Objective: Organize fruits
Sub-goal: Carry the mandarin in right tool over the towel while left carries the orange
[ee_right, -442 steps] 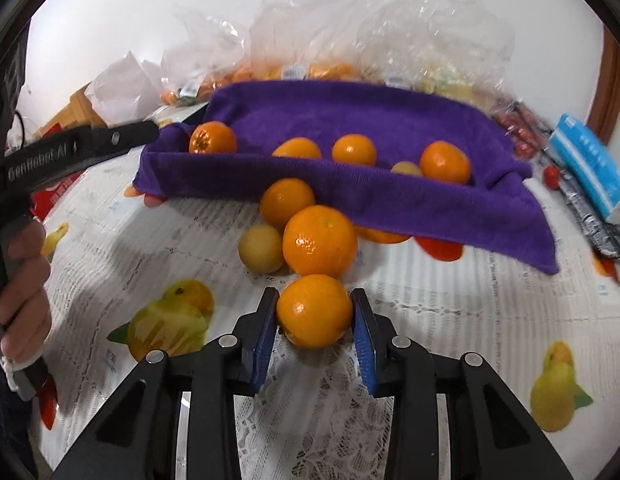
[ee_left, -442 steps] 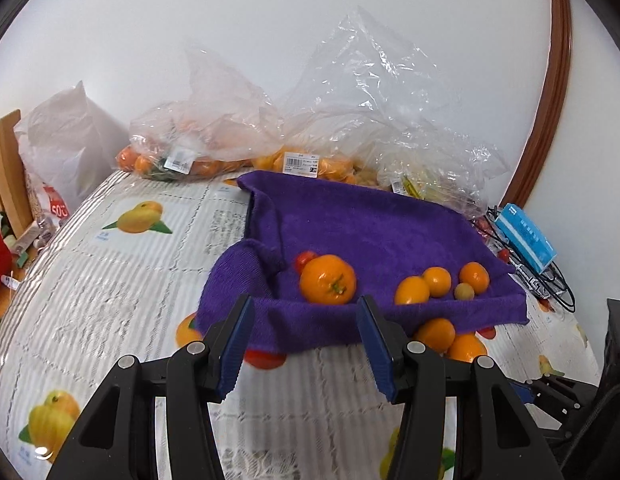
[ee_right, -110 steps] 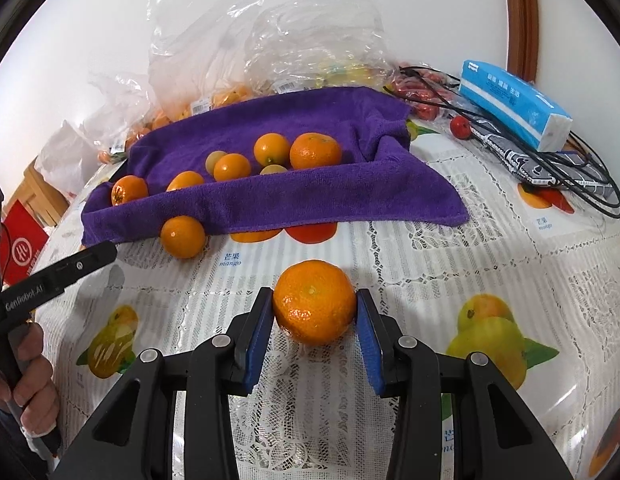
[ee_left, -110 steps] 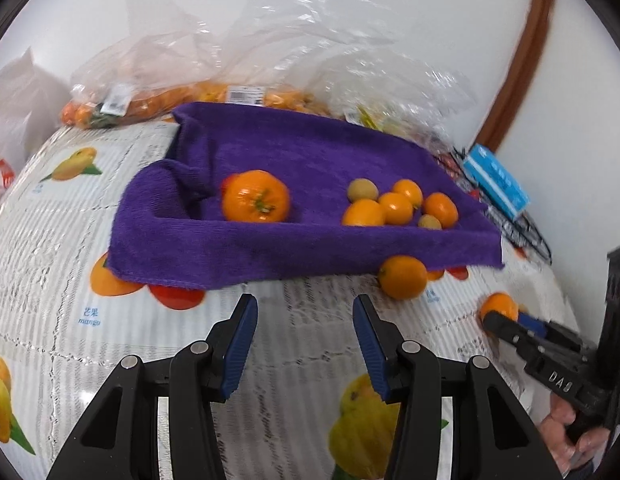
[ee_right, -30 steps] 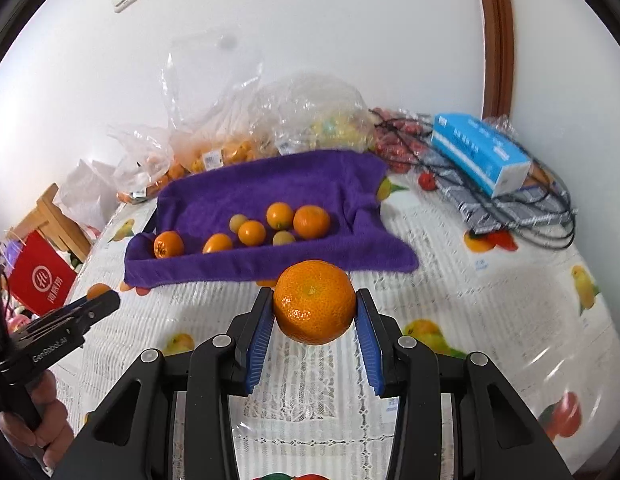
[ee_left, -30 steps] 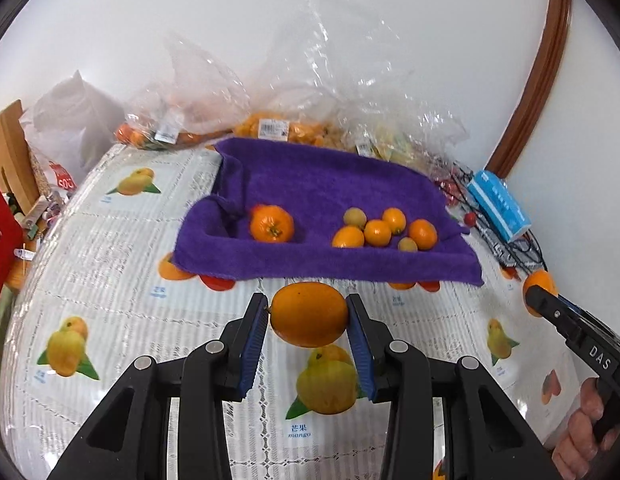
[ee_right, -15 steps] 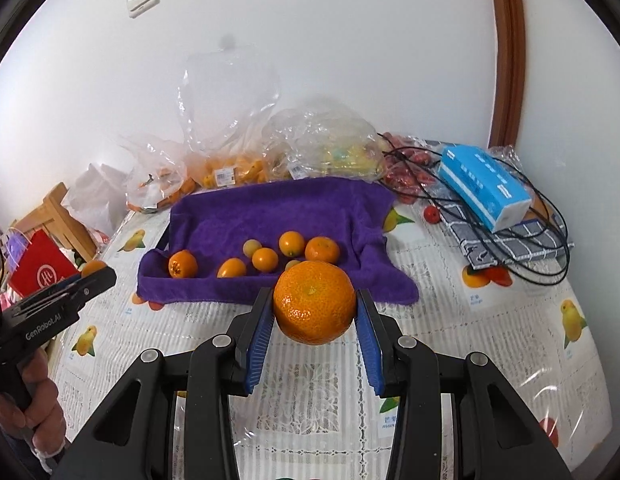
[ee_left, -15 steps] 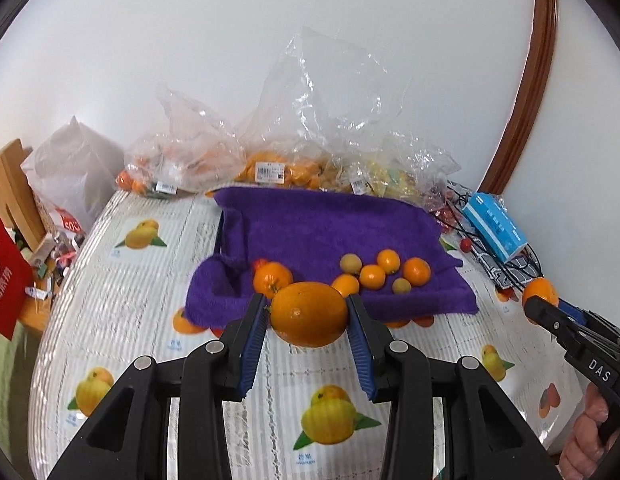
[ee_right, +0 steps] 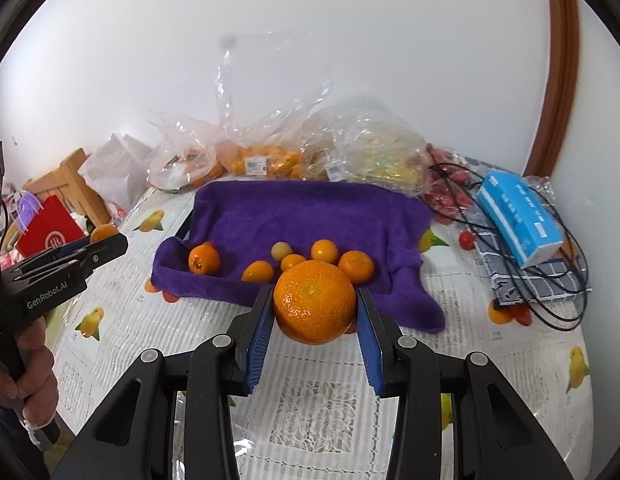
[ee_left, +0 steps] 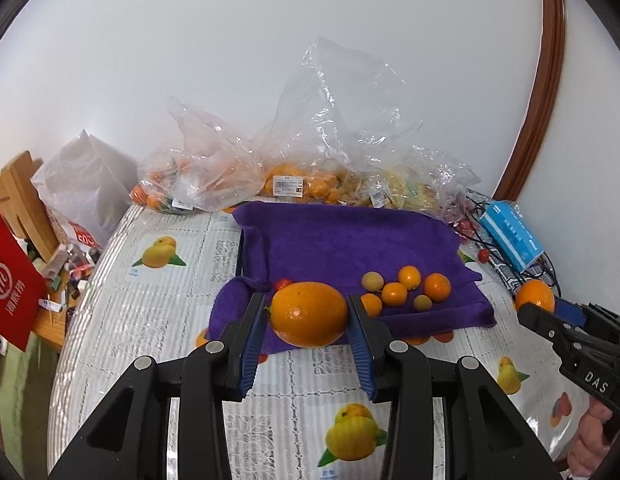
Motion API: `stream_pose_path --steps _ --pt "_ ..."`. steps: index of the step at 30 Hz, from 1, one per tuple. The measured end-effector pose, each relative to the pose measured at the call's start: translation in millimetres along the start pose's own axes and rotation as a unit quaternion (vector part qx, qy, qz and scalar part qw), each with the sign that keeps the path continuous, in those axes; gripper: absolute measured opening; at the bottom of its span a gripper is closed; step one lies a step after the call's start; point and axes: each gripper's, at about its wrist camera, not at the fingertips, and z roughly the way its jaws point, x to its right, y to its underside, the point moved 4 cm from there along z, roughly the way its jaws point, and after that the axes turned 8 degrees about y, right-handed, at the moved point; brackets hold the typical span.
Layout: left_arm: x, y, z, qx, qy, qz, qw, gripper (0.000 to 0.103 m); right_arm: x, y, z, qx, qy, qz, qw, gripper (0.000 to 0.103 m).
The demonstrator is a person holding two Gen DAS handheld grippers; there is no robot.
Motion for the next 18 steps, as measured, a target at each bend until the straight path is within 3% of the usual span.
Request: stream_pose_path --steps 18 --pt "-4 -29 38 0.0 0.013 0.002 0.9999 0.038 35 -28 31 0.018 0.024 0.023 0.999 0.041"
